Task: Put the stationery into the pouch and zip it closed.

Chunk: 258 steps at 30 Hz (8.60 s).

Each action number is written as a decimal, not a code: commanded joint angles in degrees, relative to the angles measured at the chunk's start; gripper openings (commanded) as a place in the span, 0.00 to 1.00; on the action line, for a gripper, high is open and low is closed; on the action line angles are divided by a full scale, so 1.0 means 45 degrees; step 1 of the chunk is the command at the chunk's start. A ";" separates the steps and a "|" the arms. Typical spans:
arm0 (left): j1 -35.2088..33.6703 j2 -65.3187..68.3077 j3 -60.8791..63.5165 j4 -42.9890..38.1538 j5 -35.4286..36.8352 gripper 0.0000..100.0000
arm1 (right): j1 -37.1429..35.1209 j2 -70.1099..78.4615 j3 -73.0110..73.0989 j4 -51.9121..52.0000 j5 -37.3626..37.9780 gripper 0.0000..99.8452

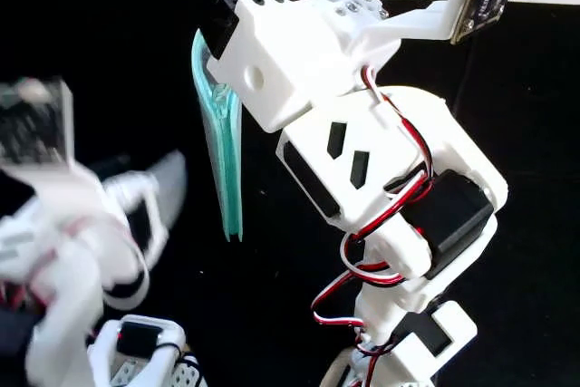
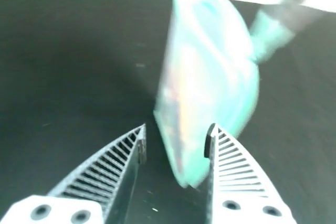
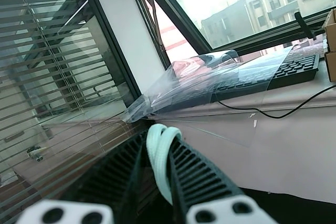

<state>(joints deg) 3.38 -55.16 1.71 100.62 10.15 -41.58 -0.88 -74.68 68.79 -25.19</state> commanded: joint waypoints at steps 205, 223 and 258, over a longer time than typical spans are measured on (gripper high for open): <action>0.2842 0.5421 0.8039 -1.5668 -0.1563 0.08 | 0.5949 0.2335 0.5929 0.7160 0.3204 0.30; 0.3096 0.5304 0.7258 -1.0784 -0.1602 0.25 | 0.6007 0.2393 0.5949 0.7160 0.3263 0.44; 0.1924 0.6632 0.3429 -1.2659 -0.1543 0.25 | 0.4679 -0.3253 1.0579 0.7140 0.3282 0.44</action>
<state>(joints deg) 12.70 -26.68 23.52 44.79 3.21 -20.48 -11.69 -28.00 100.53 -10.24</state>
